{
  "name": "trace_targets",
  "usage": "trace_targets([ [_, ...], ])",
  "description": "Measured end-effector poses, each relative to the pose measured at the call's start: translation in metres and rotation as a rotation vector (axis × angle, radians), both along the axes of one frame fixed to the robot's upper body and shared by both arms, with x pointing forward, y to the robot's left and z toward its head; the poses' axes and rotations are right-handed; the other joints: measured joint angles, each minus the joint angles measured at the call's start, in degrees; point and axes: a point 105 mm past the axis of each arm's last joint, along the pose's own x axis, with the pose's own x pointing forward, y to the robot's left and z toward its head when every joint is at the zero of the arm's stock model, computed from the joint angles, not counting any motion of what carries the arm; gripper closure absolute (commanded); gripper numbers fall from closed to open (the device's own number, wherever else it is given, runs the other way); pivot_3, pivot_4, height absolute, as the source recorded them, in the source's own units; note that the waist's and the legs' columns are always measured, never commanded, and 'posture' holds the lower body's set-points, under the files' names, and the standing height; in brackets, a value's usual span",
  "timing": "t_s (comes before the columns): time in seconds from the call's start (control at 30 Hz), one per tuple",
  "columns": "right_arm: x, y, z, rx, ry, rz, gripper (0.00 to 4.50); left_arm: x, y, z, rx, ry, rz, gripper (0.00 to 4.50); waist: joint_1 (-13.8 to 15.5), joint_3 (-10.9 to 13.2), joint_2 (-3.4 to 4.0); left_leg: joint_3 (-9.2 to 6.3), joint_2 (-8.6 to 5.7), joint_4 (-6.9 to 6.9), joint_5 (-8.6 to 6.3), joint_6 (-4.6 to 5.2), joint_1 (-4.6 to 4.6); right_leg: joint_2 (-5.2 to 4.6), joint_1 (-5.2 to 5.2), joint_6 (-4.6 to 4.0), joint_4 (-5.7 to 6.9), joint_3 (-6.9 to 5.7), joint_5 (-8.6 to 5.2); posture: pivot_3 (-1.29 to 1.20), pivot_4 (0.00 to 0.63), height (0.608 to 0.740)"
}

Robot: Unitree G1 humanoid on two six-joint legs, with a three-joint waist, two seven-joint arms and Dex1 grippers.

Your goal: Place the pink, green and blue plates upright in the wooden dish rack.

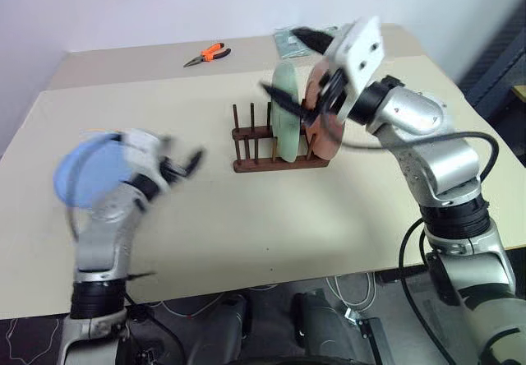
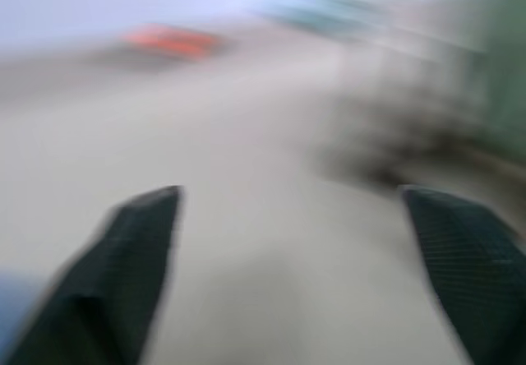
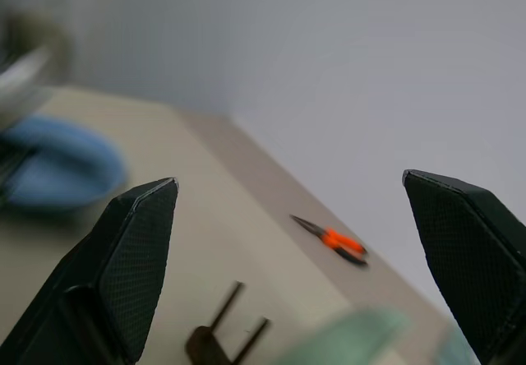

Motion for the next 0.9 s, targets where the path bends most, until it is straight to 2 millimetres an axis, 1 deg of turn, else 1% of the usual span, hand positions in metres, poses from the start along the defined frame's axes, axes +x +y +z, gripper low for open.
trace_targets([
  [0.03, -0.004, 0.006, -0.006, -0.032, -0.009, 0.032, 0.00, -0.004, 0.020, 0.002, -0.012, 0.005, 0.108, 0.01, 0.15, -0.01, -0.02, 0.00, -0.01, 0.02, -0.01, -0.03, 0.00, 0.00, 0.01, 0.01, 0.00, 0.00, 0.00, 0.00, 0.150, 0.729],
  [0.1, -0.010, 0.015, -0.018, -0.070, -0.017, 0.079, 0.00, -0.015, 0.053, -0.005, -0.020, 0.062, 0.297, 0.01, 0.34, -0.03, -0.10, 0.00, -0.05, 0.05, -0.02, -0.04, 0.00, 0.01, 0.04, 0.02, -0.01, 0.00, 0.01, 0.00, 0.150, 0.729],
  [0.17, -0.014, 0.023, -0.031, -0.105, -0.010, 0.115, 0.00, -0.030, 0.080, -0.018, -0.029, 0.140, 0.453, 0.01, 0.56, -0.02, -0.17, -0.01, -0.07, 0.10, -0.02, -0.05, 0.00, 0.06, 0.06, 0.02, 0.00, -0.01, 0.02, 0.00, 0.150, 0.729],
  [0.2, -0.017, 0.026, -0.035, -0.113, -0.007, 0.134, 0.00, -0.038, 0.090, -0.025, -0.057, 0.176, 0.518, 0.01, 0.71, 0.00, -0.21, -0.03, -0.07, 0.13, -0.03, -0.05, 0.00, 0.08, 0.08, 0.03, 0.00, -0.02, 0.03, 0.00, 0.150, 0.729],
  [0.27, -0.020, 0.030, -0.040, -0.122, 0.000, 0.156, 0.00, -0.045, 0.095, -0.035, -0.127, 0.214, 0.563, 0.01, 1.00, -0.04, -0.30, -0.08, -0.07, 0.18, -0.03, -0.07, 0.00, 0.09, 0.12, 0.04, -0.01, -0.06, 0.04, 0.00, 0.150, 0.729],
  [0.4, -0.024, 0.037, -0.044, -0.119, 0.012, 0.190, 0.00, -0.050, 0.086, -0.057, -0.289, 0.294, 0.544, 0.01, 1.47, -0.07, -0.38, -0.10, -0.06, 0.19, -0.05, -0.16, 0.01, 0.11, 0.13, 0.04, 0.00, -0.07, 0.04, 0.00, 0.150, 0.729],
  [0.5, -0.024, 0.038, -0.045, -0.128, 0.015, 0.194, 0.00, -0.056, 0.082, -0.073, -0.440, 0.330, 0.571, 0.01, 1.47, -0.08, -0.45, -0.10, -0.05, 0.17, -0.05, -0.18, 0.02, 0.12, 0.13, 0.04, 0.00, -0.07, 0.04, 0.00, 0.150, 0.729],
  [0.6, -0.021, 0.037, -0.047, -0.134, 0.019, 0.180, 0.00, -0.059, 0.080, -0.081, -0.576, 0.338, 0.587, 0.82, 1.51, -0.05, -0.61, -0.14, -0.03, 0.16, -0.05, -0.27, 0.02, 0.16, 0.13, 0.03, 0.00, -0.08, 0.04, 0.00, 0.150, 0.729],
  [0.73, -0.019, 0.034, -0.049, -0.128, 0.019, 0.156, 0.00, -0.057, 0.082, -0.084, -0.660, 0.336, 0.610, 2.78, 1.58, -0.08, -0.72, -0.14, -0.03, 0.16, -0.04, -0.30, 0.03, 0.18, 0.14, 0.03, 0.00, -0.08, 0.04, 0.00, 0.150, 0.729],
  [0.83, -0.016, 0.031, -0.050, -0.119, 0.031, 0.133, 0.00, -0.052, 0.080, -0.084, -0.687, 0.333, 0.596, 4.39, 1.60, -0.08, -0.74, -0.14, -0.03, 0.16, -0.03, -0.31, 0.03, 0.18, 0.14, 0.03, 0.00, -0.08, 0.04, 0.00, 0.150, 0.729],
  [0.9, -0.014, 0.029, -0.050, -0.118, 0.041, 0.120, 0.00, -0.048, 0.078, -0.076, -0.688, 0.297, 0.563, 4.46, 1.65, -0.09, -0.74, -0.14, -0.03, 0.15, -0.03, -0.32, 0.05, 0.18, 0.16, 0.03, 0.00, -0.08, 0.04, 0.00, 0.150, 0.729],
])
